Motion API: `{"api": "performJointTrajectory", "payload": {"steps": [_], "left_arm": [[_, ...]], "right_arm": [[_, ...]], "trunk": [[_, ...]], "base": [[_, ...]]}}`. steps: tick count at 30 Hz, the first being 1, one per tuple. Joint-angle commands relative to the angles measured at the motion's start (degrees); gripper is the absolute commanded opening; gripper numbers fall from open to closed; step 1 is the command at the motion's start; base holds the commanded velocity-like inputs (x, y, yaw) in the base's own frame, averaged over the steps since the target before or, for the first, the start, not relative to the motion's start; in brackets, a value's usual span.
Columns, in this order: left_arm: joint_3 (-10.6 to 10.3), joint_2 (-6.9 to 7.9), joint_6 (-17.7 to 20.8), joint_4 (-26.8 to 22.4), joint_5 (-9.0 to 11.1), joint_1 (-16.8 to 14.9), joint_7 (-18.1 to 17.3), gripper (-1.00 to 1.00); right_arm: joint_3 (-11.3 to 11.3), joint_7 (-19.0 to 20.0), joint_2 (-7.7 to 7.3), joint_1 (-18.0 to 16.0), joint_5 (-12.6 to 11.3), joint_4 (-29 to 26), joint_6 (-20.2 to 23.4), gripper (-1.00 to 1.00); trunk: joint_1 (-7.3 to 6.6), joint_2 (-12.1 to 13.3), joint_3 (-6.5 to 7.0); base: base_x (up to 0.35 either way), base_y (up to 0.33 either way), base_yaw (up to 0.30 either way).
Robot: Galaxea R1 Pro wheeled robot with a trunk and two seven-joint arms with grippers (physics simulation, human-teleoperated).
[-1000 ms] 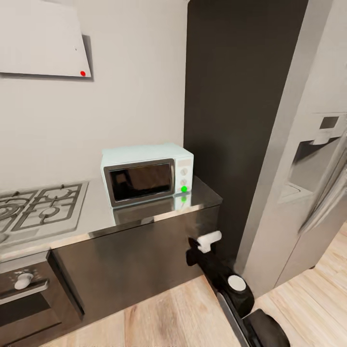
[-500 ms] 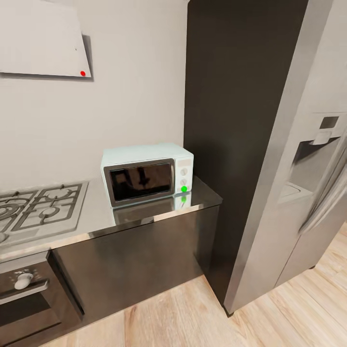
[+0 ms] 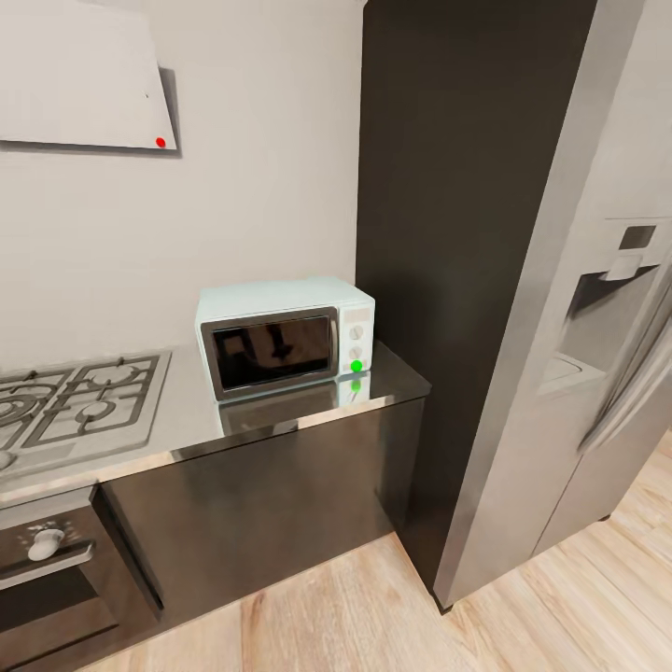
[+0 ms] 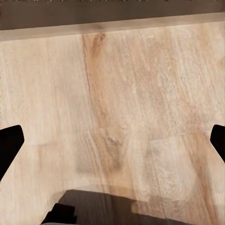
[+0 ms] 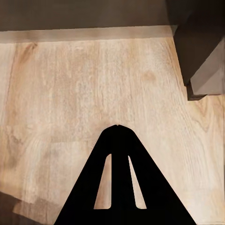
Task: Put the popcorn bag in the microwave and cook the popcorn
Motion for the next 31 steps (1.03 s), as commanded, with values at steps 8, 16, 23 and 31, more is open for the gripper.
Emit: {"api": "performJointTrajectory", "payload": {"steps": [8, 16, 23, 31], "left_arm": [[0.19, 7.17, 0.27, 21.82, -0.25, -0.31, 0.25, 1.00], [0.19, 7.17, 0.27, 21.82, -0.25, -0.31, 0.25, 1.00], [0.19, 7.17, 0.27, 21.82, -0.26, -0.31, 0.25, 1.00], [0.19, 7.17, 0.27, 21.82, -0.25, -0.31, 0.27, 1.00]], "right_arm": [[-9.85, -0.46, 0.10, -0.63, -0.80, 24.11, 0.22, -1.00], [-9.85, -0.46, 0.08, -0.63, -0.80, 24.11, 0.25, -1.00], [-9.93, -0.54, 0.08, -0.63, -0.82, 24.11, 0.30, -1.00], [-9.85, -0.46, 0.08, -0.63, -0.80, 24.11, 0.30, 1.00]], "trunk": [[0.00, -0.03, -0.04], [0.00, -0.03, -0.04], [0.00, -0.03, -0.04], [0.00, -0.03, -0.04]], "base": [[0.000, 0.000, 0.000], [0.000, 0.000, 0.000], [0.000, 0.000, 0.000], [0.000, 0.000, 0.000]]}}
